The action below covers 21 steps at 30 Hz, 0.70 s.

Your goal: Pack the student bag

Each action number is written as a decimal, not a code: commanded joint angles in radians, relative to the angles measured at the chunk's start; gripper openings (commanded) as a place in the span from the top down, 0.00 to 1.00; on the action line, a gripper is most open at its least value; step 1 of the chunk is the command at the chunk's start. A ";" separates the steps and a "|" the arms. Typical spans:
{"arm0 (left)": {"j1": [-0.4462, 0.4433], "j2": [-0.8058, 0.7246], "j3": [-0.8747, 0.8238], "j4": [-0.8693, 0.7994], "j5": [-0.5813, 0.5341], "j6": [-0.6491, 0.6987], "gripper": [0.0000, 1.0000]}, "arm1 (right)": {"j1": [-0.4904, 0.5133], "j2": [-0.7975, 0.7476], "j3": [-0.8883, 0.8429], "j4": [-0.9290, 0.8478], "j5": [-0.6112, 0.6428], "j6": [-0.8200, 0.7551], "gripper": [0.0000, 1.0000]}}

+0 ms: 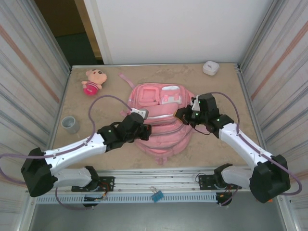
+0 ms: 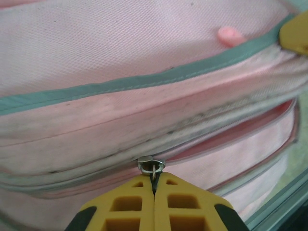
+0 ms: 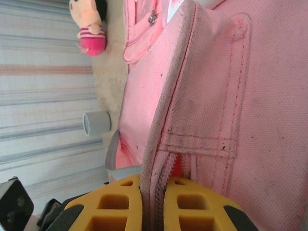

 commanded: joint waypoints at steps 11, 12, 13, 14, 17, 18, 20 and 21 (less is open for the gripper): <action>0.130 -0.104 -0.031 -0.083 0.174 0.255 1.00 | -0.056 -0.058 0.148 -0.139 -0.026 -0.510 0.46; 0.134 -0.106 -0.037 -0.072 0.193 0.262 1.00 | -0.036 -0.081 0.146 -0.139 0.000 -0.582 0.43; 0.137 -0.105 -0.042 -0.064 0.206 0.265 1.00 | -0.015 -0.097 0.143 -0.138 0.020 -0.654 0.41; 0.139 -0.103 -0.044 -0.055 0.227 0.269 1.00 | 0.016 -0.121 0.136 -0.131 0.041 -0.751 0.39; 0.145 -0.087 -0.044 -0.031 0.283 0.282 1.00 | 0.140 -0.159 0.095 -0.095 0.116 -1.020 0.32; 0.146 -0.080 -0.043 -0.025 0.300 0.285 1.00 | 0.177 -0.159 0.083 -0.086 0.135 -1.097 0.30; 0.150 -0.071 -0.038 -0.018 0.321 0.288 1.00 | 0.218 -0.150 0.086 -0.093 0.143 -1.202 0.28; 0.152 -0.068 -0.038 -0.017 0.332 0.288 1.00 | 0.228 -0.127 0.096 -0.102 0.138 -1.242 0.28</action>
